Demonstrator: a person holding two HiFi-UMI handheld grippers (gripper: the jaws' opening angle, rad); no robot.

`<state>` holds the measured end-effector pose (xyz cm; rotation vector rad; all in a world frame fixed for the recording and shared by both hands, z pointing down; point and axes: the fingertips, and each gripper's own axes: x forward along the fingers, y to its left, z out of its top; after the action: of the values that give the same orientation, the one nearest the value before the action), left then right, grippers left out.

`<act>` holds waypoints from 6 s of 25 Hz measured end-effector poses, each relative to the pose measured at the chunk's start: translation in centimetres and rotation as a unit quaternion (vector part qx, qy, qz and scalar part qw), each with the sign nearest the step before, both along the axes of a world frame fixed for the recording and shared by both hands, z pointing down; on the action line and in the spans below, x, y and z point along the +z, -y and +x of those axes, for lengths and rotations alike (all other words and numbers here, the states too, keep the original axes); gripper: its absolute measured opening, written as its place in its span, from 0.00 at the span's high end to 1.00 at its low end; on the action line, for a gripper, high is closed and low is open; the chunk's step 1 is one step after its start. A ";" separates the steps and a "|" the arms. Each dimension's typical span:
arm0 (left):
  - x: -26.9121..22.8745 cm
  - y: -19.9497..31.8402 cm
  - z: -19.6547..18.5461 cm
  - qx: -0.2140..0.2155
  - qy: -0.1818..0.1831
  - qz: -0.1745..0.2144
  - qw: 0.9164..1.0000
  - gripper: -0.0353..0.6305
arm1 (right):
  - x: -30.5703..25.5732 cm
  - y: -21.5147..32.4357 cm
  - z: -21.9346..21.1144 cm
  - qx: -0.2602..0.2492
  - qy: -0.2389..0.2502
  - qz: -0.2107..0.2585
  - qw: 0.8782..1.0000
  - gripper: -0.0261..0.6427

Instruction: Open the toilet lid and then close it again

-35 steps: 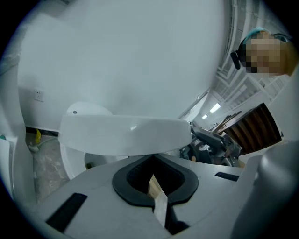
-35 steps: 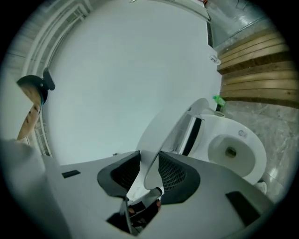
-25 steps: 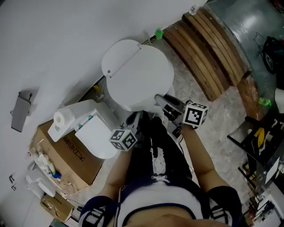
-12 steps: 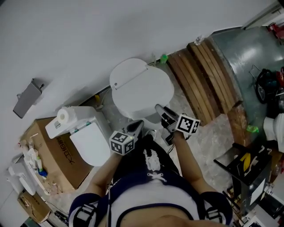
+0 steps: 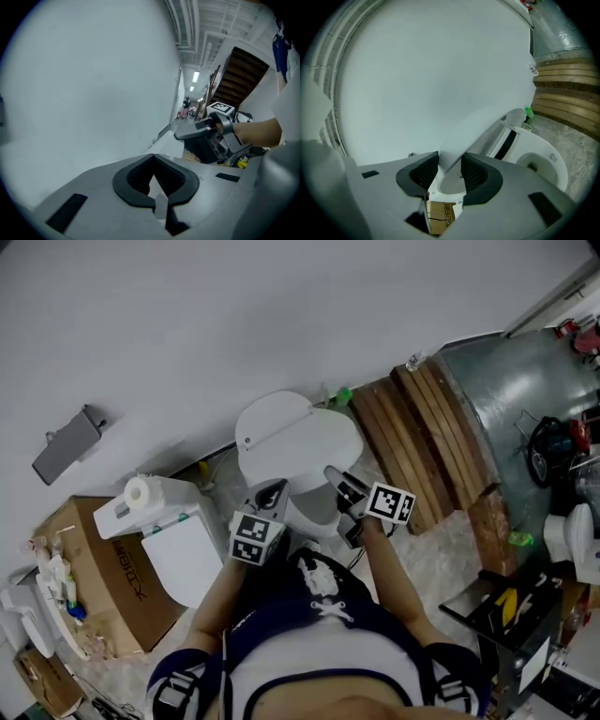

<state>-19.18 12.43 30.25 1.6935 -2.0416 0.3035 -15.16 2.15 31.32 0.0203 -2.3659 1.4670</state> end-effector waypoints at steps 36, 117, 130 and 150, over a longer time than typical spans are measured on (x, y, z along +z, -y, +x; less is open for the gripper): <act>-2.9 -1.6 -15.5 -0.118 -0.006 0.039 0.992 0.94 | -6.6 2.4 -18.1 -0.073 0.051 0.052 0.995 0.75; -5.7 0.1 -15.2 -0.096 -0.008 0.094 0.991 0.94 | -6.7 0.0 -15.5 -0.036 0.085 0.049 0.995 0.70; -5.0 0.0 -11.8 -0.073 -0.013 0.084 0.994 0.94 | -5.3 -0.2 -13.0 -0.026 0.063 0.043 0.997 0.80; -3.3 0.0 -4.6 -0.029 -0.021 0.052 0.998 0.94 | -1.5 -1.7 -4.6 -0.009 0.039 -0.019 0.999 0.79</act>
<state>-23.80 12.40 26.95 1.6822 -2.1047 0.1419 -19.81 3.80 29.82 -0.0694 -2.3919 1.5292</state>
